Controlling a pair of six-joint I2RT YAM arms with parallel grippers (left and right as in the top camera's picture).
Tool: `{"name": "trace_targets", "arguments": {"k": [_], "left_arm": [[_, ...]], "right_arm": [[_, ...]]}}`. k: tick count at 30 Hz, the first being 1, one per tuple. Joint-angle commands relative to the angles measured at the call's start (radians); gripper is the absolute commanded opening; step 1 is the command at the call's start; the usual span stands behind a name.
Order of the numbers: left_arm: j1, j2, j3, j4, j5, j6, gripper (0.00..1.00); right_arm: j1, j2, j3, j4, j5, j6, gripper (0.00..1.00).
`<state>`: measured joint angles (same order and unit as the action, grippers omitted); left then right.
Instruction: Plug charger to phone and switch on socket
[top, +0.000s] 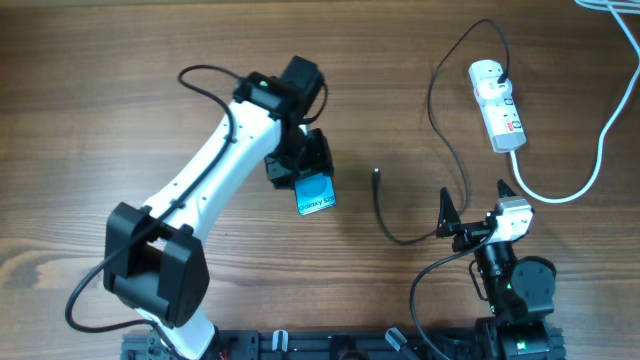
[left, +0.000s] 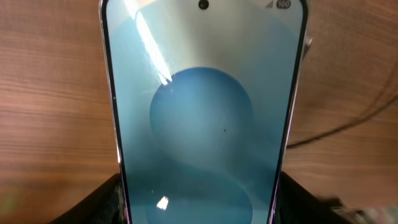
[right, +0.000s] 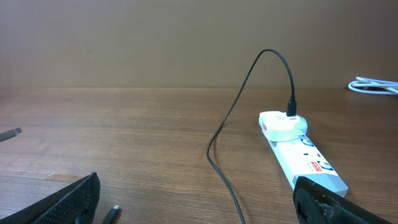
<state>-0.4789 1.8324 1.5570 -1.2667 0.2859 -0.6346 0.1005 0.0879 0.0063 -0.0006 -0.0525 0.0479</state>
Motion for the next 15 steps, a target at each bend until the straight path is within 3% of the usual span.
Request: {"name": "trace_targets", "arguments": {"k": [1,6,15], "left_arm": [[0.095,-0.028,0.019,-0.053,0.255,-0.002,0.49],[0.208,-0.028,0.019,-0.055,0.430,-0.002,0.49],[0.235,-0.028,0.019,-0.055,0.452,-0.002,0.50]], "right_arm": [[0.003,0.000,-0.001,0.003,-0.016,0.007,1.00],[0.003,0.000,-0.001,0.003,-0.016,0.007,1.00],[0.003,0.000,-0.001,0.009,-0.024,0.019,1.00]]}}
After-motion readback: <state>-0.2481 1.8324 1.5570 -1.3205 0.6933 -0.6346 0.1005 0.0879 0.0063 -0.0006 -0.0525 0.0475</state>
